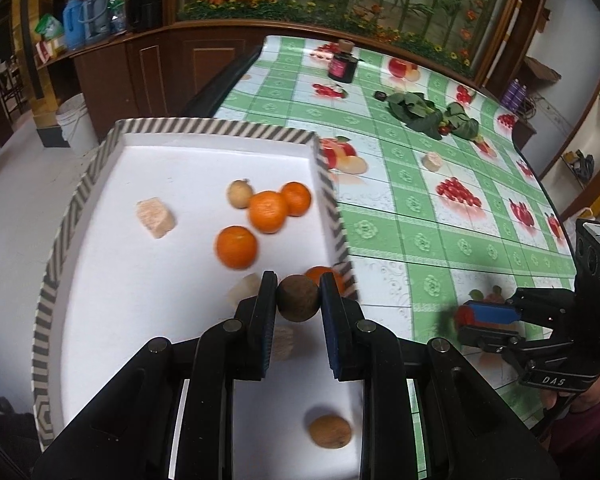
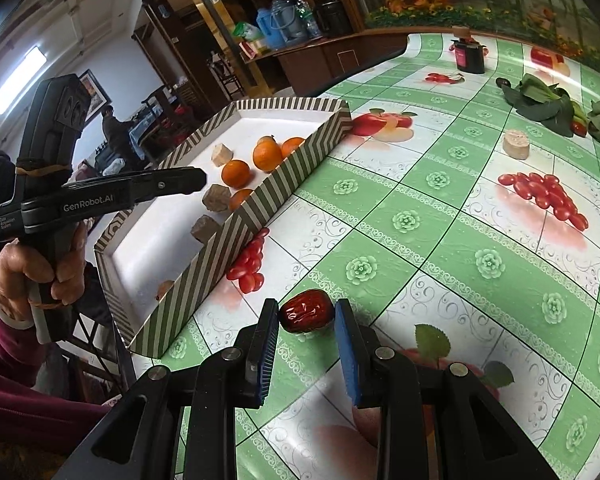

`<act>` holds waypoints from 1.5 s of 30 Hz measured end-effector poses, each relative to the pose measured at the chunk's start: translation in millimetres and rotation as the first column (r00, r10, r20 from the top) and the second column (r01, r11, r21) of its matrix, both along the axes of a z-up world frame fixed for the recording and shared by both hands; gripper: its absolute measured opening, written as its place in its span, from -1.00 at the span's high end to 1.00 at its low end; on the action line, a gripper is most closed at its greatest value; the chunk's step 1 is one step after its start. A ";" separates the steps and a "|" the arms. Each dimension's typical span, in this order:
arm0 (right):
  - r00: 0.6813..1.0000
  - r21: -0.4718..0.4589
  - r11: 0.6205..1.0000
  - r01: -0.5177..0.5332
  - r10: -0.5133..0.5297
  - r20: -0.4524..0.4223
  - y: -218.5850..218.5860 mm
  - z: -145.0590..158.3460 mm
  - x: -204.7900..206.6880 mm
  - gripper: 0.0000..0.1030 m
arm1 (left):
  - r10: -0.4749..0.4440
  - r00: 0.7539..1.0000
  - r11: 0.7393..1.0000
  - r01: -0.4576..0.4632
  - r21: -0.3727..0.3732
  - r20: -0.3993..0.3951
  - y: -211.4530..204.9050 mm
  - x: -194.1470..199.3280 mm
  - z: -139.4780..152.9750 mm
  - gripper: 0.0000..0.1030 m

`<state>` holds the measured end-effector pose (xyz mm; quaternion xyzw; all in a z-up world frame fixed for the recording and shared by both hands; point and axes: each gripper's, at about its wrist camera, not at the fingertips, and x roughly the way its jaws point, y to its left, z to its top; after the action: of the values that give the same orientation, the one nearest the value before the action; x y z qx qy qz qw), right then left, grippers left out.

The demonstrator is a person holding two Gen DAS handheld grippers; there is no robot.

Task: Organize fruits
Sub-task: 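Carry the date and kiwi over the white tray and open both tools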

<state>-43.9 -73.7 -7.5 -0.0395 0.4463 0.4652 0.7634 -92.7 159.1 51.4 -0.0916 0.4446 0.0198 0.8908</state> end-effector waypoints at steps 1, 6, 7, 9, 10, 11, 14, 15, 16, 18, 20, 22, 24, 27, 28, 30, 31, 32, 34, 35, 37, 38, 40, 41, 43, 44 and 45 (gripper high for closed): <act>1.000 -0.001 1.000 -0.001 0.001 0.000 0.1 0.1 0.2 0.47 | 0.007 1.000 1.000 -0.007 0.001 -0.001 3.3 -1.9 -0.3 0.59; 1.000 -0.007 1.000 -0.007 0.007 0.003 5.0 2.4 1.8 0.47 | 0.039 0.999 0.999 -0.039 0.007 -0.011 18.2 -10.6 -3.0 0.59; 1.000 -0.009 1.000 -0.009 0.009 0.006 7.5 3.2 2.7 0.47 | 0.045 0.999 0.999 -0.045 0.009 -0.013 21.0 -12.6 -3.3 0.59; 1.000 -0.008 1.000 -0.016 0.016 0.009 11.4 4.8 3.4 0.47 | 0.055 0.998 0.998 -0.055 0.012 -0.017 26.8 -16.5 -4.1 0.59; 1.000 -0.006 1.000 -0.022 0.022 0.012 14.1 6.3 3.3 0.47 | 0.059 0.998 0.998 -0.059 0.013 -0.019 29.1 -18.3 -4.5 0.59; 1.000 -0.005 1.000 -0.027 0.027 0.014 16.6 7.3 3.1 0.47 | 0.065 0.998 0.998 -0.064 0.013 -0.021 32.0 -20.2 -5.1 0.59; 0.999 -0.008 0.999 -0.045 0.045 0.022 25.6 10.0 2.4 0.47 | 0.082 0.996 0.997 -0.082 0.014 -0.027 40.5 -26.9 -6.9 0.59; 0.998 -0.009 0.999 -0.051 0.051 0.025 28.2 10.9 1.7 0.47 | 0.086 0.996 0.996 -0.086 0.015 -0.030 41.6 -28.1 -7.7 0.59; 0.998 -0.011 0.998 -0.057 0.058 0.028 31.6 12.0 1.4 0.47 | 0.090 0.995 0.996 -0.090 0.015 -0.031 43.6 -29.9 -8.5 0.59; 0.997 -0.013 0.997 -0.070 0.070 0.035 38.2 14.0 0.8 0.47 | 0.099 0.994 0.995 -0.098 0.016 -0.036 47.5 -32.6 -10.4 0.59; 0.995 -0.015 0.996 -0.085 0.086 0.042 45.1 16.8 0.0 0.47 | 0.106 0.994 0.994 -0.105 0.016 -0.041 50.7 -35.1 -12.4 0.59; 0.994 -0.018 0.995 -0.101 0.101 0.050 52.2 19.5 -1.1 0.47 | 0.111 0.993 0.994 -0.110 0.017 -0.047 53.2 -37.6 -15.1 0.59; 0.991 -0.022 0.993 -0.117 0.118 0.059 60.1 22.6 -2.0 0.47 | 0.112 0.992 0.994 -0.111 0.018 -0.055 54.4 -38.6 -18.4 0.59; 0.987 -0.023 0.989 -0.144 0.146 0.069 72.1 26.3 -4.0 0.47 | 0.113 0.991 0.994 -0.112 0.015 -0.067 55.6 -40.4 -23.5 0.59; 0.985 -0.024 0.988 -0.153 0.155 0.072 77.0 27.0 -4.8 0.47 | 0.113 0.991 0.994 -0.112 0.015 -0.070 56.2 -41.1 -24.9 0.59; 0.983 -0.026 0.986 -0.167 0.169 0.075 84.3 27.8 -6.1 0.47 | 0.115 0.991 0.993 -0.114 0.019 -0.074 58.1 -42.7 -27.0 0.59; 0.981 -0.029 0.983 -0.179 0.181 0.076 90.2 28.2 -7.4 0.47 | 0.117 0.990 0.993 -0.116 0.022 -0.075 59.3 -43.4 -27.6 0.59; 0.979 -0.030 0.982 -0.188 0.190 0.078 94.5 28.4 -8.4 0.47 | 0.120 0.990 0.993 -0.119 0.025 -0.074 60.7 -43.7 -28.0 0.59; 0.974 -0.029 0.977 -0.210 0.211 0.078 104.2 28.9 -11.0 0.47 | 0.127 0.989 0.992 -0.125 0.030 -0.075 63.6 -44.9 -28.5 0.59; 0.972 -0.031 0.975 -0.220 0.222 0.080 108.6 28.8 -12.9 0.47 | 0.131 0.988 0.991 -0.129 0.033 -0.076 65.6 -45.7 -28.8 0.59; 0.966 -0.038 0.970 -0.242 0.244 0.083 118.7 28.1 -17.6 0.47 | 0.137 0.988 0.990 -0.135 0.035 -0.077 69.6 -47.0 -29.2 0.59; 0.963 -0.037 0.966 -0.256 0.258 0.082 123.4 28.2 -20.7 0.47 | 0.141 0.987 0.990 -0.139 0.036 -0.078 71.8 -47.8 -29.7 0.59; 0.955 -0.033 0.958 -0.284 0.286 0.079 132.5 27.2 -27.7 0.47 | 0.148 0.986 0.989 -0.145 0.036 -0.080 74.2 -48.1 -31.2 0.59; 0.950 -0.034 0.953 -0.300 0.302 0.078 138.1 26.5 -31.7 0.47 | 0.151 0.985 0.988 -0.148 0.035 -0.083 75.8 -48.7 -32.4 0.59; 0.941 -0.037 0.944 -0.328 0.330 0.075 147.6 24.6 -38.9 0.47 | 0.153 0.984 0.988 -0.151 0.034 -0.087 77.1 -49.3 -34.0 0.59; 0.937 -0.037 0.940 -0.340 0.342 0.072 151.1 23.7 -41.7 0.47 | 0.154 0.984 0.988 -0.152 0.033 -0.089 77.7 -49.5 -34.9 0.59; 0.933 -0.037 0.936 -0.350 0.352 0.069 154.5 23.0 -44.7 0.47 | 0.156 0.984 0.988 -0.153 0.032 -0.090 78.6 -49.8 -35.8 0.59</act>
<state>-88.6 80.8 15.5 -0.1453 0.4089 0.5868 0.6837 -142.5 237.7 15.6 -0.1138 0.4766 0.0985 0.8661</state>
